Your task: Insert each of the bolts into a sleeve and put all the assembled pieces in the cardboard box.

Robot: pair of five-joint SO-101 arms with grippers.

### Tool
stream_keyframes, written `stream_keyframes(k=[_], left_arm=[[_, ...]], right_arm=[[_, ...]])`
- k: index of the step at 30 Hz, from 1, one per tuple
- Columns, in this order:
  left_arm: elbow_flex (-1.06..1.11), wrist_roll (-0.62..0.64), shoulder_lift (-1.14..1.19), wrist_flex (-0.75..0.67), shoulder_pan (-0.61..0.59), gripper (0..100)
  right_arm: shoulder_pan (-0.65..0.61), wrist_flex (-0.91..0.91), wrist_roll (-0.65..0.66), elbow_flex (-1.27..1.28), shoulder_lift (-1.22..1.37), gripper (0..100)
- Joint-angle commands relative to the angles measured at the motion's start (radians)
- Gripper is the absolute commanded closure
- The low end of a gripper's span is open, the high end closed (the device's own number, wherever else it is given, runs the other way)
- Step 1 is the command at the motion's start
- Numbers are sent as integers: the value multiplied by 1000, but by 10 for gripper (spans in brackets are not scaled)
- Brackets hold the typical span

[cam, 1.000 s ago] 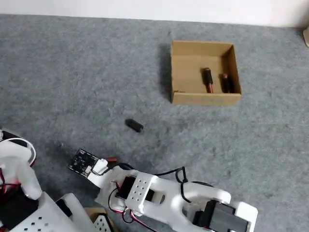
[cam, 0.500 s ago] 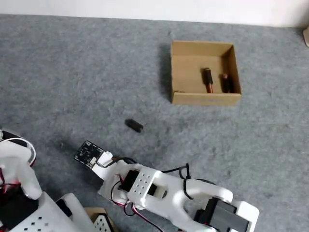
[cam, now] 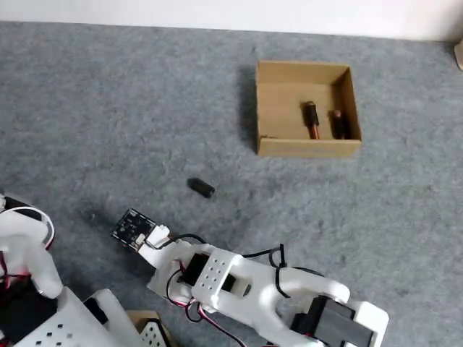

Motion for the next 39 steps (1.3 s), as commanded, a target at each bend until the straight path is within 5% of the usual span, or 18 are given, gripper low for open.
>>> stream_keyframes(k=[1,11,20,26,33,39], left_arm=[[-36,-3,-13,3,-12,995],[-36,-3,-13,14,-7,995],[-110,-3,-13,17,44,995],[-117,-3,-13,9,369,995],[-136,-8,-13,-8,834,995],[-53,-196,-13,-147,1132,995]], right_arm=[[10,-15,-3,-21,-2,995],[67,79,-2,-30,-58,993],[274,275,121,-16,-522,993],[424,298,195,90,-903,993],[450,297,236,349,-1389,993],[450,298,236,573,-1672,993]])
